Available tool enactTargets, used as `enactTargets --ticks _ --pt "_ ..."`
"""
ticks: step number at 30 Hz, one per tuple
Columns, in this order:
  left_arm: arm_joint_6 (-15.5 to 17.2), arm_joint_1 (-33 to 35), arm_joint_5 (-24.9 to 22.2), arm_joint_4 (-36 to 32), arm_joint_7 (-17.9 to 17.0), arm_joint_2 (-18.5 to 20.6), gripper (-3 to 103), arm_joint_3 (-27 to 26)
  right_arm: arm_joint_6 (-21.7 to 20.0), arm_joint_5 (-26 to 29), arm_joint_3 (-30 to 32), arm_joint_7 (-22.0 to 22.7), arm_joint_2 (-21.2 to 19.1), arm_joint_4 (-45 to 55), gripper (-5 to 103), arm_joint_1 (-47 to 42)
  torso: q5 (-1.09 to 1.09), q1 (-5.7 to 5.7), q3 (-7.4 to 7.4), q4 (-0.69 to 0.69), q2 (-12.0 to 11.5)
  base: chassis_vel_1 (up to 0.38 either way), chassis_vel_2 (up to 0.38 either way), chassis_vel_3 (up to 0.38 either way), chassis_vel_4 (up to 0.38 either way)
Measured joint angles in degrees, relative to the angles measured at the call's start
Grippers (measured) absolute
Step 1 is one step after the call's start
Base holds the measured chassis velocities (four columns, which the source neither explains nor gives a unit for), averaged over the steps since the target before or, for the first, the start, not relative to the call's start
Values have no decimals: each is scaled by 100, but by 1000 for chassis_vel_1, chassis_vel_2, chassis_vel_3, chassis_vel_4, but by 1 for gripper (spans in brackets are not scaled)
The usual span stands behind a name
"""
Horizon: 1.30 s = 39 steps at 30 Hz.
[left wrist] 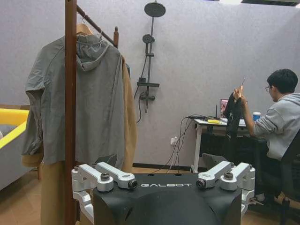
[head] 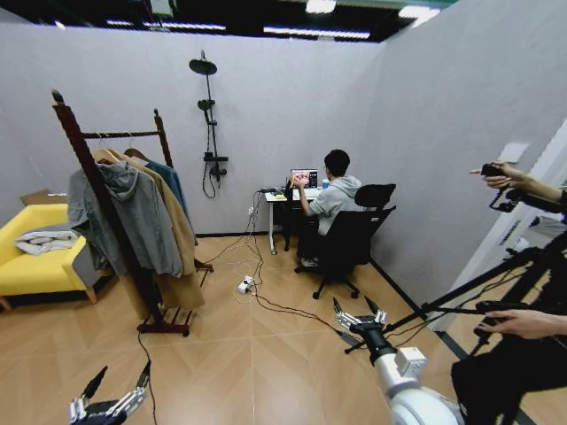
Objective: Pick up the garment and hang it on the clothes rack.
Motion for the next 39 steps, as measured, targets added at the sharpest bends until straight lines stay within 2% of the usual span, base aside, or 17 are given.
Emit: enactTargets --ticks 21,39 --pt "0 0 0 0 0 0 100 0 27 153 -1 -128 -118 -158 100 96 0 -2 -1 0 1 -12 10 7 -7" --pt "0 0 0 0 -1 0 100 0 62 99 28 -155 -97 -294 100 128 0 0 0 0 0 -203 201 200 -201"
